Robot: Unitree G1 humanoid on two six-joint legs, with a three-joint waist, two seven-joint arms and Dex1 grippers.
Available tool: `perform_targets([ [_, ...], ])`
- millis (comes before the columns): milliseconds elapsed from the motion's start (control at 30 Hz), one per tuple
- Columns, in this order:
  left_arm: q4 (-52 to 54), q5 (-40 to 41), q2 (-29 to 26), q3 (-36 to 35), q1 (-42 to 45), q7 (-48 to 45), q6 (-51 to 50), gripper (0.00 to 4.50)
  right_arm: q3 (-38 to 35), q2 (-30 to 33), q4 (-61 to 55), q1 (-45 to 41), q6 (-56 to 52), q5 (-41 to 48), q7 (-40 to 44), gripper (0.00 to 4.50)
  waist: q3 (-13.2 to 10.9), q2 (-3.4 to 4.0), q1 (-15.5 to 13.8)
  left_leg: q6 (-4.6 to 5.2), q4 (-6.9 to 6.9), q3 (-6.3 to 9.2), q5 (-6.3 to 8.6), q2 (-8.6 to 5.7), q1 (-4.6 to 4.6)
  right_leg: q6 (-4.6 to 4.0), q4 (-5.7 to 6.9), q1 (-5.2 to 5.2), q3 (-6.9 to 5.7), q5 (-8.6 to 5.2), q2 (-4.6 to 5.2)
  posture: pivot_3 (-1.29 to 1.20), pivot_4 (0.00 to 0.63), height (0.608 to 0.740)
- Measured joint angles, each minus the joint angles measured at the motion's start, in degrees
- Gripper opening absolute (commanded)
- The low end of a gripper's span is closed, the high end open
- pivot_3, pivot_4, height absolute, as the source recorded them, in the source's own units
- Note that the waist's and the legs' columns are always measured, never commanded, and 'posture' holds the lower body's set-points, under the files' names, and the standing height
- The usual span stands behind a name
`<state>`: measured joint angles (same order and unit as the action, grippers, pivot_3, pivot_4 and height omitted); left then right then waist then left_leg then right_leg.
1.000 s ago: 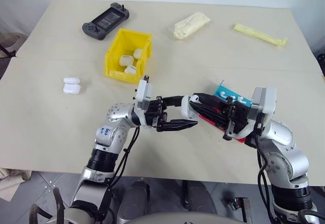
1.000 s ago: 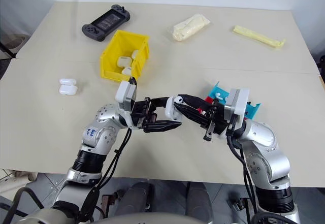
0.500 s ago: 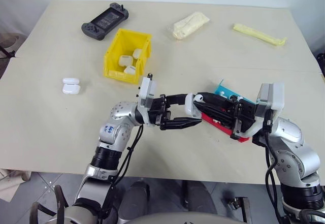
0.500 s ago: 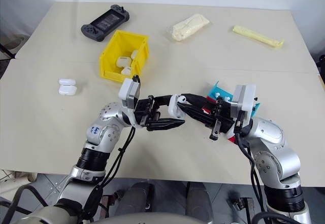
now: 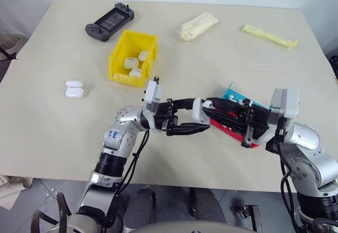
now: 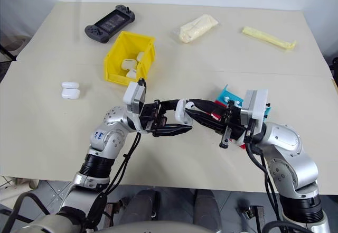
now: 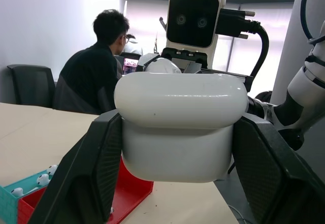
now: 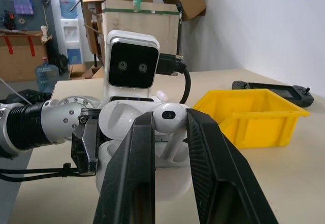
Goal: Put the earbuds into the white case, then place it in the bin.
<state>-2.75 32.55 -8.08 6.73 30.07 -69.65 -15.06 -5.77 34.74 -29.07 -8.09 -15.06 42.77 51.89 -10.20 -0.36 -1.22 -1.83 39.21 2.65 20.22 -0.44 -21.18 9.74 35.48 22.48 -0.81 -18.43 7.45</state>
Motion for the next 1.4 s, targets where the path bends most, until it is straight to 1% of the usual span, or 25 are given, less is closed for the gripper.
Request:
perform_targets([
  [367, 0.05, 0.0, -0.69, 0.01, -0.01, -0.1, 0.0, 2.81, -0.12, 0.33, 0.07, -0.56, -0.03, -0.05, 0.31, 0.52, 0.0, 0.0, 0.0, 0.0, 0.0, 0.0, 0.0, 0.0, 0.0, 0.0, 0.0, 0.0, 0.0, 0.0, 0.0, 0.0, 0.15, 0.74],
  [667, 0.07, 0.13, -2.0, -0.03, -0.01, -0.68, -0.1, 2.81, 2.98, -0.35, 4.47, -5.34, 1.55, -3.44, 2.25, 0.52, 0.0, 0.0, 0.06, 0.0, 0.0, 0.0, 0.0, 0.0, 0.0, 0.0, -0.01, 0.0, 0.0, 0.0, 0.0, 0.0, 0.15, 0.74],
  [1033, 0.08, 0.4, -2.32, -0.19, -0.07, -0.94, -0.33, 2.81, 3.44, -1.35, 5.13, -5.76, 1.46, -4.4, 3.03, 0.52, 0.0, 0.0, 0.03, 0.0, 0.0, 0.01, 0.0, 0.0, -0.01, 0.0, -0.02, 0.0, -0.02, 0.0, 0.0, 0.0, 0.15, 0.74],
  [1200, 0.07, 0.39, -2.25, -0.05, -0.21, -0.87, -0.45, 2.81, 3.19, -1.0, 5.0, -5.56, -0.18, -3.41, 3.07, 0.52, 0.0, 0.0, 0.03, 0.0, 0.0, 0.01, 0.0, 0.0, -0.01, 0.0, -0.03, 0.0, -0.02, 0.0, 0.0, 0.0, 0.15, 0.74],
  [1267, 0.06, 0.39, -2.21, 0.09, -0.21, -0.87, -0.51, 2.81, 3.01, 0.05, 4.78, -5.78, -2.14, -2.05, 3.06, 1.23, 0.0, 0.0, 0.02, 0.0, 0.0, 0.01, 0.0, 0.01, -0.02, 0.0, -0.03, 0.0, -0.02, 0.0, 0.0, 0.0, 0.15, 0.74],
  [1333, 0.07, 0.4, -2.2, -0.51, -0.2, -0.89, -0.5, 2.81, 2.27, 0.58, 5.11, -6.06, -3.67, -1.71, 2.81, 1.73, 0.0, 0.0, 0.01, 0.0, 0.0, 0.01, 0.0, 0.01, -0.01, 0.0, -0.03, 0.0, -0.02, 0.0, 0.0, 0.0, 0.15, 0.74],
  [1400, 0.07, 0.46, -2.2, -1.39, -0.2, -0.98, -0.44, 2.81, 1.57, 0.58, 5.64, -6.07, -4.81, -1.21, 2.64, 2.42, 0.0, 0.0, 0.02, 0.0, 0.0, 0.01, 0.0, 0.01, -0.01, 0.0, -0.02, 0.0, -0.02, 0.0, 0.0, 0.0, 0.15, 0.74],
])
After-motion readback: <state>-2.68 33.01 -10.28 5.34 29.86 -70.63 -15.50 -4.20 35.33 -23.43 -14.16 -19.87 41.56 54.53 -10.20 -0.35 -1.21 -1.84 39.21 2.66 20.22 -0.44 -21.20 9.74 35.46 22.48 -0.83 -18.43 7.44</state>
